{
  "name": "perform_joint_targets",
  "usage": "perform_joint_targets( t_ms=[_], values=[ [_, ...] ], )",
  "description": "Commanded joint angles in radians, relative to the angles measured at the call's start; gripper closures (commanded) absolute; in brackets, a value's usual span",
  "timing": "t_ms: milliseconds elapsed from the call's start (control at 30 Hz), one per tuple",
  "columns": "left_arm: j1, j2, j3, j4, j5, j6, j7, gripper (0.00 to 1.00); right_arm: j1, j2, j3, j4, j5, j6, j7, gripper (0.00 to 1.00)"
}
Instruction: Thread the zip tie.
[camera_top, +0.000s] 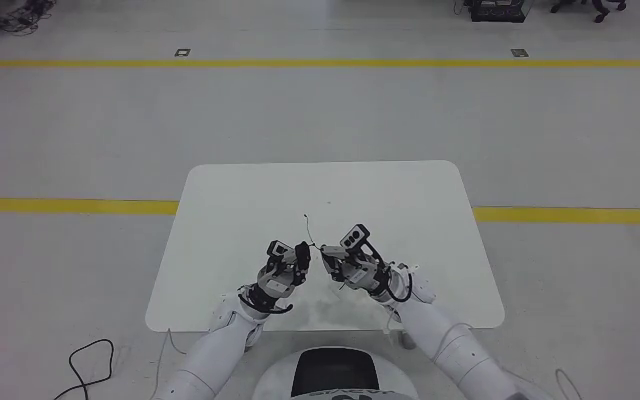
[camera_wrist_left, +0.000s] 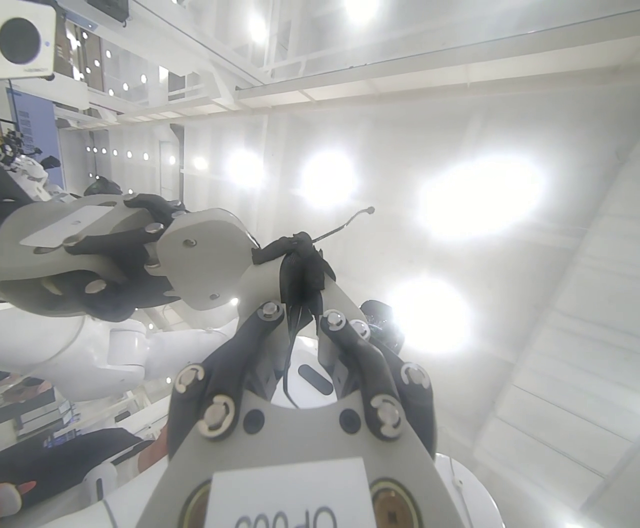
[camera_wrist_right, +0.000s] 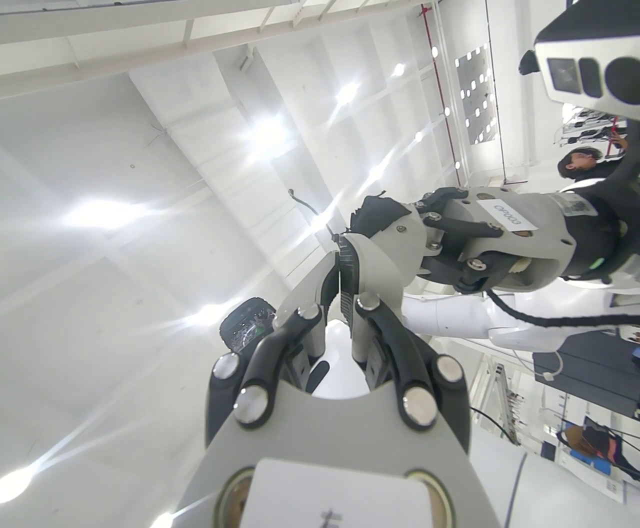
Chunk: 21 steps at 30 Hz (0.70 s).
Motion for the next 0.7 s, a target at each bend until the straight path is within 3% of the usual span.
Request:
perform_joint_targets(
  t_ms=[0,667],
  values=[
    [0.0,0.0,0.0,-0.001,0.0,0.001,0.001,1.0,-0.003,0.0,0.004,-0.002,-0.005,0.001,-0.001,1.0],
    [0.0,0.0,-0.001,-0.001,0.001,0.001,0.001,1.0,-0.032,0.007,0.04,-0.024,-0.05,0.011,-0.013,1.0]
  ],
)
